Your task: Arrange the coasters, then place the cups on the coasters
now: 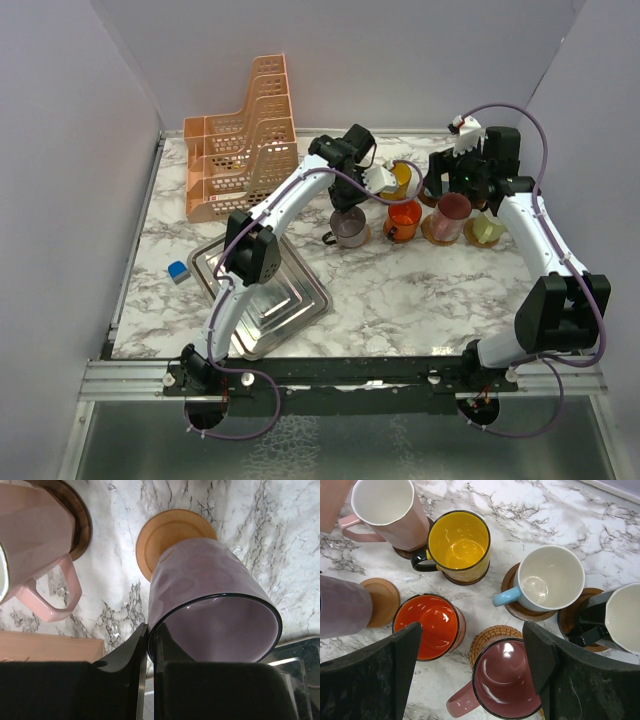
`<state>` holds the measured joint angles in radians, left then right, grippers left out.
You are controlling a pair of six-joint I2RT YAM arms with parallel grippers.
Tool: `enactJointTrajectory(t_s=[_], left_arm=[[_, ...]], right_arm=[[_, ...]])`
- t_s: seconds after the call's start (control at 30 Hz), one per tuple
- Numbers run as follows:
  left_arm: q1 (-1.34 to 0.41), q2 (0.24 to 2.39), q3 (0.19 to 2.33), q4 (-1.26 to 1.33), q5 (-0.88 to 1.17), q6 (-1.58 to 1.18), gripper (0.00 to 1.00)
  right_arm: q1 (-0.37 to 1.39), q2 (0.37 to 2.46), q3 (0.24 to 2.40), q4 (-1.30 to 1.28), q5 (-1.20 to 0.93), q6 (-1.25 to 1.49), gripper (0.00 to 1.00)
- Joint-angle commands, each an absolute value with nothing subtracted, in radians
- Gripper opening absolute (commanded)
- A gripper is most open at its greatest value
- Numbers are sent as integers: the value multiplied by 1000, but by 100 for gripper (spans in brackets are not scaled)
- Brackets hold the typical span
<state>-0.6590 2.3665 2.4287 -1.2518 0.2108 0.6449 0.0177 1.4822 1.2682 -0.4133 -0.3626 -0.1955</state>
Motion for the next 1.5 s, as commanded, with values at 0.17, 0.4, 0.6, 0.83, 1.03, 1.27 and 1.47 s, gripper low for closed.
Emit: enactJointTrajectory(t_s=[0.17, 0.4, 0.6, 0.83, 1.03, 1.27, 1.47], left_arm=[[-672, 2387, 2500, -1215, 151, 622, 0], [-676, 2396, 2499, -1206, 179, 613, 0], [-679, 2405, 2506, -1194, 183, 599, 0], [-682, 2422, 2524, -1195, 181, 597, 0], [-688, 2432, 2523, -1196, 178, 599, 0], [-692, 2440, 2523, -1198, 169, 602, 0], [-692, 2446, 2522, -1197, 162, 601, 1]], right_arm=[[11, 1473, 1261, -382, -402, -196, 83], [11, 1479, 1259, -385, -410, -196, 83], [11, 1481, 1259, -386, -411, -197, 83], [10, 1476, 1257, -385, -416, -196, 83], [9, 1477, 1258, -381, -368, -192, 83], [8, 1478, 1259, -378, -346, -186, 83], [6, 1482, 1262, -380, -344, -185, 83]])
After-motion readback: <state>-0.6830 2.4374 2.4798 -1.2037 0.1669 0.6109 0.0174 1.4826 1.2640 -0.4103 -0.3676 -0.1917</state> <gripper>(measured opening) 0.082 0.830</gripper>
